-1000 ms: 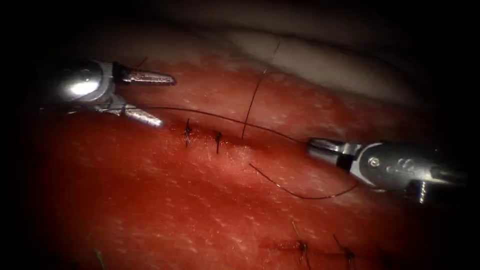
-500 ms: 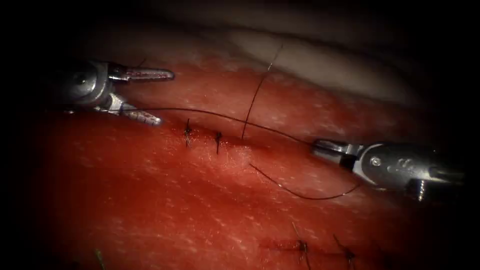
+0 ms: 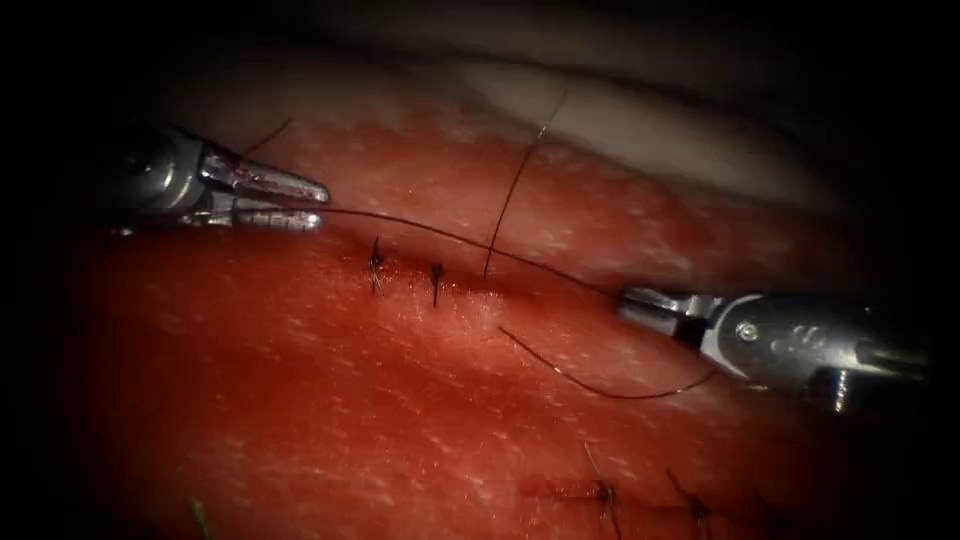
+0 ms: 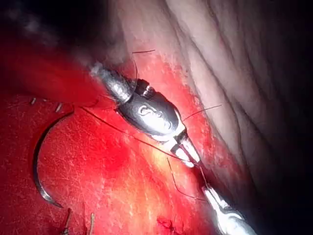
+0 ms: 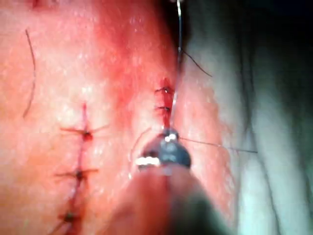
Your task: Wound Closure
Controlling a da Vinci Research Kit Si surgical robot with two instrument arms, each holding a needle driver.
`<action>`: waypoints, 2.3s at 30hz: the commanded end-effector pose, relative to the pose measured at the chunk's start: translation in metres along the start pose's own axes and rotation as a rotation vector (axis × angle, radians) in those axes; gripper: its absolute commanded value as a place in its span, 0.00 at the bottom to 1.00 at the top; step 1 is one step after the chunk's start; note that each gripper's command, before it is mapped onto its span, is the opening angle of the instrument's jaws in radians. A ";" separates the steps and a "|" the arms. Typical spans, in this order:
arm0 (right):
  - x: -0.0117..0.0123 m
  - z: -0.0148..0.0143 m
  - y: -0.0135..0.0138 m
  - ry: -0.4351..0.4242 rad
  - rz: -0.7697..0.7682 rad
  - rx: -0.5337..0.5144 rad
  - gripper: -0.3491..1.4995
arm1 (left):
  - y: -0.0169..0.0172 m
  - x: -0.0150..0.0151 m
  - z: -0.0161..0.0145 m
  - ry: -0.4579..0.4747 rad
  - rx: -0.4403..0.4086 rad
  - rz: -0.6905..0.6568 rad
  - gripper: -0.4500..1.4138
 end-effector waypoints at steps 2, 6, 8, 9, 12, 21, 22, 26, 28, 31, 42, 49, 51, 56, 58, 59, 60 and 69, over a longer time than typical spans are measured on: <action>0.0013 0.0004 -0.0006 0.009 0.005 0.003 0.00 | -0.0002 -0.0003 0.0002 0.007 0.034 0.028 0.05; 0.0015 0.0002 -0.0002 0.013 0.008 0.004 0.00 | -0.0002 0.0003 0.0002 0.020 0.025 0.047 0.05; 0.0013 0.0005 -0.0002 0.015 0.006 0.002 0.00 | -0.0002 0.0005 0.0006 0.023 0.024 0.047 0.24; 0.0012 0.0005 -0.0002 0.015 0.006 0.002 0.00 | -0.0001 0.0006 0.0009 0.022 0.026 0.047 0.28; 0.0012 0.0005 -0.0003 0.015 0.005 0.002 0.00 | 0.0010 0.0006 0.0017 0.036 -0.001 0.052 0.05; 0.0017 0.0007 -0.0012 0.023 0.007 0.008 0.00 | 0.0008 0.0009 0.0015 0.025 0.032 0.049 0.05; 0.0020 0.0005 -0.0015 0.026 0.008 0.015 0.00 | 0.0005 0.0007 0.0010 0.012 0.070 0.048 0.05; 0.0026 -0.0001 -0.0027 0.038 0.007 0.041 0.00 | 0.0001 0.0000 0.0008 -0.029 0.156 0.047 0.05; 0.0032 -0.0007 -0.0038 0.047 0.012 0.068 0.00 | -0.0001 -0.0002 0.0009 -0.058 0.206 0.046 0.05; 0.0048 -0.0017 -0.0048 0.071 0.036 0.090 0.34 | 0.0000 -0.0006 0.0013 -0.085 0.257 0.048 0.05; 0.0114 -0.0080 0.0020 0.271 0.223 0.115 0.94 | -0.0001 -0.0029 0.0020 -0.141 0.241 0.072 0.05; 0.0091 -0.0086 0.0079 0.330 0.159 0.113 0.00 | 0.0003 -0.0031 0.0024 -0.102 0.149 0.100 0.05; 0.0079 -0.0072 0.0101 0.323 0.141 0.114 0.00 | 0.0006 -0.0028 0.0025 -0.081 0.108 0.111 0.05; 0.0021 -0.0017 0.0154 0.296 0.088 0.108 0.00 | 0.0012 -0.0011 0.0024 -0.039 0.036 0.128 0.05; -0.0004 0.0008 0.0154 0.264 0.058 0.111 0.00 | 0.0012 -0.0007 0.0024 -0.030 0.023 0.133 0.05; -0.0019 0.0024 0.0149 0.243 0.039 0.117 0.00 | 0.0012 -0.0006 0.0024 -0.022 0.011 0.133 0.05; -0.0031 0.0037 0.0144 0.241 0.021 0.142 0.00 | 0.0012 -0.0005 0.0023 -0.004 0.000 0.134 0.05; -0.0049 0.0112 0.0086 0.258 -0.032 0.313 0.00 | -0.0017 -0.0015 0.0033 0.004 0.100 0.166 0.05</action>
